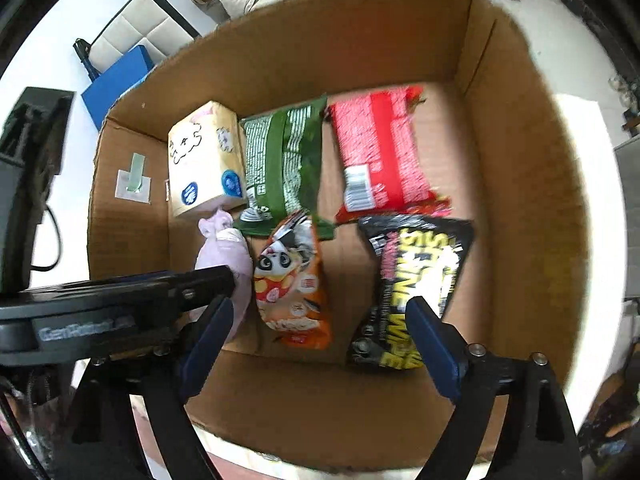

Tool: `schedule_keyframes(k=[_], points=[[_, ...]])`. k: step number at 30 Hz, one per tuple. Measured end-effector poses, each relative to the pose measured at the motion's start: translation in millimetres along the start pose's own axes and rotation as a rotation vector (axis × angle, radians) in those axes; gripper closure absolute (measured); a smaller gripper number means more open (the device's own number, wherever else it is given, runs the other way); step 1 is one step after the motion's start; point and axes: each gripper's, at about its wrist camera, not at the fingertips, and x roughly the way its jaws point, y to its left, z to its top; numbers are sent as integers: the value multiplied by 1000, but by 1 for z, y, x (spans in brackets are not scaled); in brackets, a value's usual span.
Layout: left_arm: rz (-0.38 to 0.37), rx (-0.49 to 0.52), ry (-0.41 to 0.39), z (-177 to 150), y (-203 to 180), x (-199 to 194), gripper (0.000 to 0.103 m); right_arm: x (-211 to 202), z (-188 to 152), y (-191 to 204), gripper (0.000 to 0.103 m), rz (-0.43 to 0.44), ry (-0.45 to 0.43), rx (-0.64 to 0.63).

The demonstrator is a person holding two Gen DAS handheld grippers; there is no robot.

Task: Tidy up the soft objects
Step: 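Lower the plush and panda bag into the box and open both tools, then grasp the blue tissue pack with the left tool while the right tool grasps the silver scrubber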

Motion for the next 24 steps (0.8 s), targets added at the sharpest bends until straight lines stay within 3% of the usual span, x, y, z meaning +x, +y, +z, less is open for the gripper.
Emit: schedule_keyframes(k=[2,7,17,21,24], points=[[29,11,-32,-7,-5,-11,19,-9,-1,2,0,-35,-12,-15],[112,33,-127,-28,-11,-44,3,-34,-10,8,0,-79,-58,-41],[179,42,-303,-78,0,-103,2,-81,-42,16,0,-32,-159,-9],[187,11,-388,-109,3,-111,2,-96,-77,25,0,30,-206,-1],[182,-39,-405,-143,22,-108,2,-92,-113,33,0,88,-182,-5]])
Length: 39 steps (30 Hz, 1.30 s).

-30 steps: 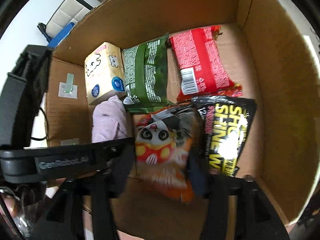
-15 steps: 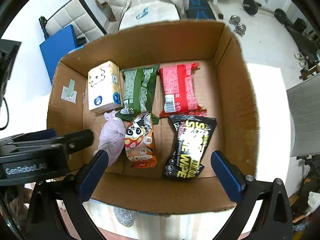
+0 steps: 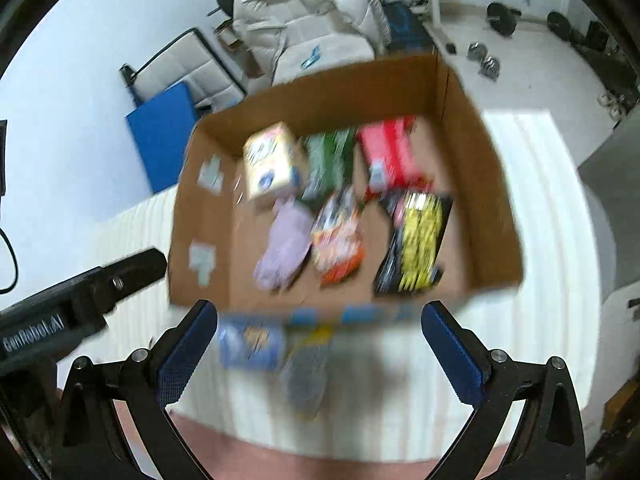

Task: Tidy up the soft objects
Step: 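Grasp the blue tissue pack with the left tool while the right tool grasps the silver scrubber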

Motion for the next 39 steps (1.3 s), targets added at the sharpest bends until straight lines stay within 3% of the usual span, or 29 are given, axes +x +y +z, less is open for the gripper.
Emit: schedule_keyframes(k=[5,7,10,13,14,21,22,23,24,26,30,35,39], points=[[15,-132,76,-50,48,25,2,52,-55,7,0,34,141,9],[-1,-190,165,-69,70,53,2,79,-67,5,6,35,188,25],[27,-216,213,-82,85,80,2,116,-78,3,18,23,237,54],[52,-214,246,-87,92,106,2,140,-85,5,33,20,266,50],[42,-217,248,-87,93,110,2,146,-89,5,47,28,278,43],[-33,-176,282,-75,87,160,2,133,-97,-5,49,0,273,9],[-43,-171,287,-74,86,165,5,131,-97,-9,49,-8,272,8],[-54,-170,291,-73,85,170,18,127,-97,-14,49,-21,266,7],[-68,-172,300,-74,84,175,41,123,-98,-17,49,-28,260,6],[-126,-197,312,-78,84,182,64,116,-98,-26,49,-38,252,8],[-106,-199,280,-87,78,172,77,103,-96,-41,49,-36,238,32],[-117,-242,307,-118,72,167,79,89,-97,-51,49,-42,224,27],[-181,-270,373,-154,56,163,78,78,-97,-64,49,-49,224,26]])
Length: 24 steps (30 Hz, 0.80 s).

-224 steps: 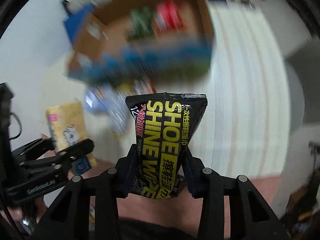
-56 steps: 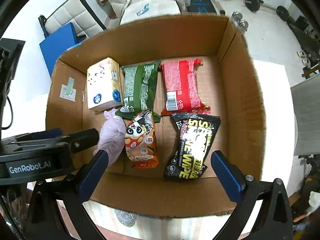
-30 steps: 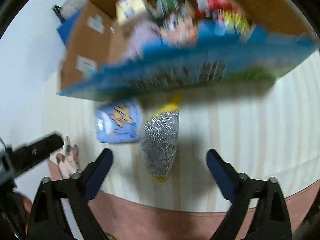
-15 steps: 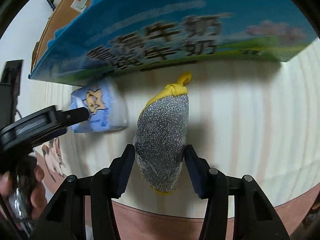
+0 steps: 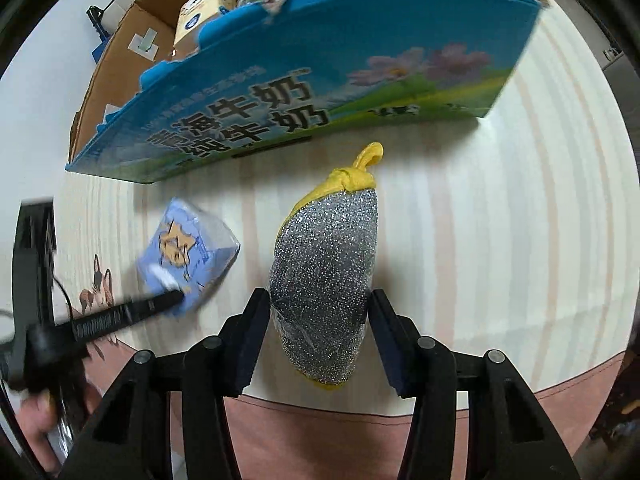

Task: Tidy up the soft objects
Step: 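Grasp the blue tissue pack with the left tool while the right tool grasps the silver scrubber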

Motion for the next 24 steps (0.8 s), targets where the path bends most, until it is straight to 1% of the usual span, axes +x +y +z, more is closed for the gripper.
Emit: schedule_keyframes(k=[1,2,4,5,6,7,8,9,10,11,12,13,16,18,20,22,24], points=[[-25,2,35,-11,-4,5,78,-1,0,-4,49,-1,4,4],[-33,9,63,-18,-8,7,76,-1,-1,-8,49,1,7,8],[-46,42,95,-30,-15,6,76,-2,-1,-15,49,-3,11,17],[-31,66,90,-35,-18,2,76,-3,-2,-19,49,-4,14,17],[2,102,77,-40,-23,-4,73,-5,-1,-23,49,-5,15,18],[48,147,47,-42,-28,-13,72,-5,-1,-25,49,-6,15,20],[90,182,15,-42,-33,-20,68,-6,-3,-31,49,-9,18,17],[149,219,-29,-40,-37,-27,62,-6,-3,-33,49,-12,19,13],[218,258,-84,-36,-44,-32,59,-6,-3,-35,49,-16,18,11],[253,283,-109,-29,-51,-34,52,-3,-6,-36,49,-19,19,8],[261,297,-118,-25,-54,-33,49,-1,-6,-36,49,-22,25,6],[259,319,-122,-17,-59,-27,49,1,-7,-37,49,-23,29,7],[259,372,-65,3,-69,-7,49,9,-9,-32,49,-37,41,-1],[273,396,-53,15,-75,1,49,13,-11,-28,49,-46,42,-7],[277,417,-30,19,-79,13,48,15,-12,-28,49,-49,46,-11],[306,435,-27,19,-86,23,44,18,-13,-28,49,-56,52,-12],[312,440,-19,26,-102,32,41,23,-14,-26,49,-57,59,-12]])
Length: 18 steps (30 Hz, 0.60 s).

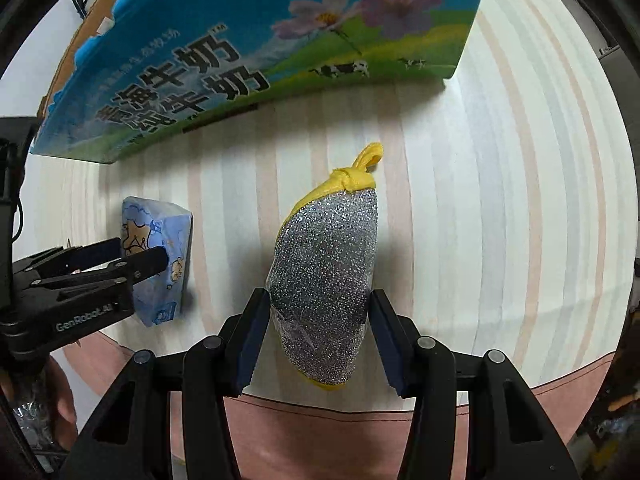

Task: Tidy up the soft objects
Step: 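Grasp the blue tissue pack with the left tool while the right tool grasps the silver scrubber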

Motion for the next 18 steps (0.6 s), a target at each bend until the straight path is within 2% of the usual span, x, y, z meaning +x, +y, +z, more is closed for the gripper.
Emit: schedule_keyframes(k=[2,5,8,9,11,17,18], points=[[-13,-3,15,1,-5,8,38,7,1,6,49,-7,6,-3],[8,22,24,-10,-4,22,27,14,4,12,49,-14,9,-8],[26,41,57,-16,-28,40,15,18,6,17,49,-26,8,-19],[27,39,58,-19,-31,45,8,19,6,18,49,-30,10,-22],[43,31,40,-24,-45,52,4,18,7,19,49,-32,12,-25],[12,15,22,-26,-34,57,3,18,5,18,47,-45,6,-20],[12,19,17,-25,-14,56,7,18,5,18,47,-45,7,-18]])
